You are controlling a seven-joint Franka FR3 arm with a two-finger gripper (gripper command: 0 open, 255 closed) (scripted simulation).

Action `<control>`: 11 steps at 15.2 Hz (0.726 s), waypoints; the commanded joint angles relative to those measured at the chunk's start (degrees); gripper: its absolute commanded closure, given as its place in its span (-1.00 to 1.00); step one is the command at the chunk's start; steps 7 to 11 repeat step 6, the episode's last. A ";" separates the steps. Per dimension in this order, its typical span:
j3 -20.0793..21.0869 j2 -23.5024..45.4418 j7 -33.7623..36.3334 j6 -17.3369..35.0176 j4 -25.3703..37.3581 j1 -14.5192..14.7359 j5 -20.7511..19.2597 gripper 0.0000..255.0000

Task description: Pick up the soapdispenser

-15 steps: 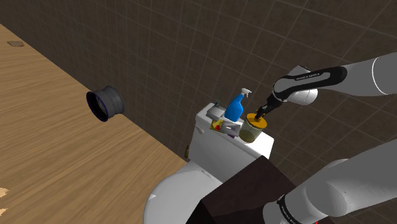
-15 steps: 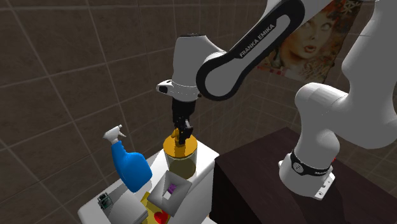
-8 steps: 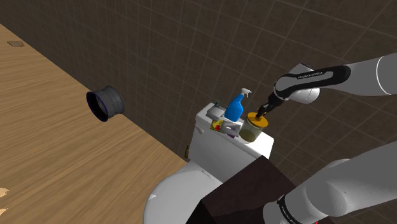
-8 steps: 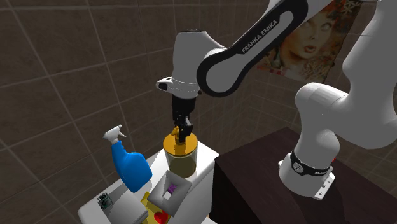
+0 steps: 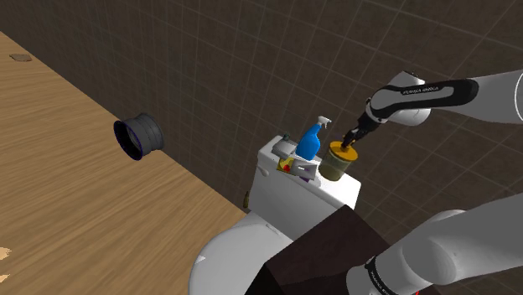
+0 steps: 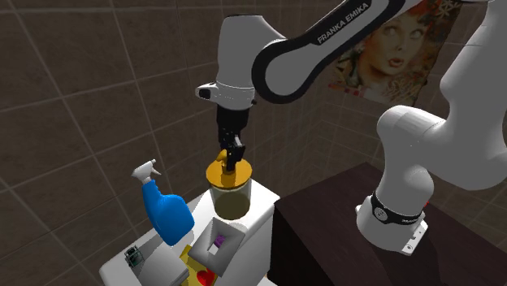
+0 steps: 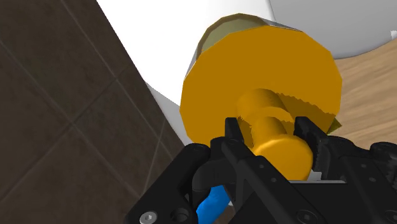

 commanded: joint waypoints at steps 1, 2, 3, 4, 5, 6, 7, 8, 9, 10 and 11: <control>0.34 -1.30 0.48 -1.89 0.68 -0.27 -0.57 1.00; 0.50 -1.72 0.66 -2.74 1.13 -0.34 -0.72 1.00; 0.65 -2.13 0.83 -3.58 1.59 -0.40 -0.86 1.00; 0.79 -2.52 0.99 -4.43 2.07 -0.45 -0.99 1.00; 0.82 -2.58 1.01 -4.55 2.14 -0.46 -1.01 1.00; 0.82 -2.58 1.01 -4.55 2.14 -0.46 -1.01 1.00; 0.82 -2.58 1.01 -4.55 2.14 -0.46 -1.01 1.00; 0.82 -2.58 1.01 -4.55 2.14 -0.46 -1.01 1.00; 0.82 -2.58 1.01 -4.55 2.14 -0.46 -1.01 1.00; 0.82 -2.58 1.01 -4.55 2.14 -0.46 -1.01 1.00; 0.82 -2.58 1.01 -4.55 2.14 -0.46 -1.01 1.00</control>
